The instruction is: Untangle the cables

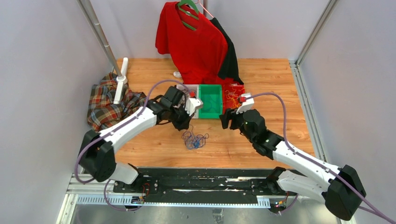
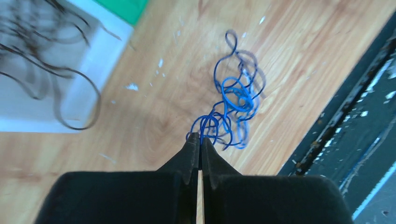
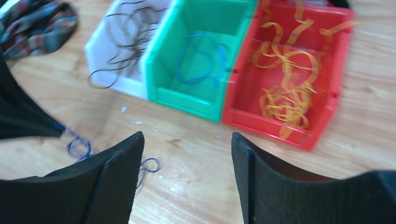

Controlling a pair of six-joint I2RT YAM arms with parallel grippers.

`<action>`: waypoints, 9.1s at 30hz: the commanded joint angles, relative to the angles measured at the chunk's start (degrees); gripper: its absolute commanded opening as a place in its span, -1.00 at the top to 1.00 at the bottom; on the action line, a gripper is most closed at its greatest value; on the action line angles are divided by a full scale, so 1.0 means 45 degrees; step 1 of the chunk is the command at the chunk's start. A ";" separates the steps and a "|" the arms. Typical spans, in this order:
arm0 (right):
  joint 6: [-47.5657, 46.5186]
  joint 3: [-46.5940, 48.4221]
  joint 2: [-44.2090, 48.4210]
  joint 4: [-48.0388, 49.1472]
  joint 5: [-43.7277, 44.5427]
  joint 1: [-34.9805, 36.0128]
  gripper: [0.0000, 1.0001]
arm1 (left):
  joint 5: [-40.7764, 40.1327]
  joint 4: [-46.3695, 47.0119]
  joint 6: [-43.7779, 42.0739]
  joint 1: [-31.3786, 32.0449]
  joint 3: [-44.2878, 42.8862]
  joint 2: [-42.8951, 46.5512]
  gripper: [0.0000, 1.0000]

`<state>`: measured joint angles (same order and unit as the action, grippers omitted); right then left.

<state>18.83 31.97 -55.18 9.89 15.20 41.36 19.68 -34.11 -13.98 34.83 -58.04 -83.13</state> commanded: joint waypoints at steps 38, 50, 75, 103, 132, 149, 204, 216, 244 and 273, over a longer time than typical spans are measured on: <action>-0.1449 0.3496 -0.4107 0.4335 -0.0439 0.4069 -0.25 | 0.4263 -0.6095 -0.1301 0.0195 -0.8291 0.1915 0.99; -0.0845 0.2255 -0.5455 0.5528 -0.0164 0.3857 -0.04 | 0.5294 -0.6288 -0.0946 0.0262 -1.1820 0.1272 0.99; -0.0330 -0.2258 -0.3854 0.5204 0.1796 0.3294 0.12 | 0.2999 -0.6263 -0.1467 0.0315 -1.7392 -0.0881 0.99; -0.0661 -0.2163 0.2621 0.0793 0.5749 0.1091 0.12 | -0.0782 0.0438 -0.3862 0.0366 -1.2598 -0.7142 0.99; -0.0187 -0.1782 0.2754 0.0146 0.4220 0.1087 0.23 | 0.3354 -0.1293 -0.1607 0.0946 -0.3895 -0.2783 -0.53; -0.0012 -0.1634 0.2340 0.0014 0.3854 0.1088 0.28 | 0.1101 -0.0315 -0.2091 0.1791 -0.1195 -0.2969 -0.47; -0.1828 0.0405 0.0829 0.4198 -0.2105 0.3733 -0.37 | 0.3104 -0.7389 -0.3084 0.1516 -0.9078 0.0704 0.99; -0.2444 0.1191 0.0018 0.4099 -0.1682 0.3989 -0.35 | 0.4050 -0.8115 -0.3355 0.1683 -0.9725 0.0702 0.99; -0.1460 -0.1477 -0.2455 0.5624 -0.0934 0.3870 0.35 | 0.4195 -0.8990 -0.3319 0.1733 -1.5251 -0.0322 0.99; -0.2912 0.0299 -0.0050 0.4408 -0.4367 0.3899 -0.50 | 0.2229 -0.8996 -0.3880 0.1784 -1.6105 -0.0764 0.99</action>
<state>7.99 30.68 -52.73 27.40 -4.54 58.39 29.78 -74.83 -31.35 42.26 -128.16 -87.20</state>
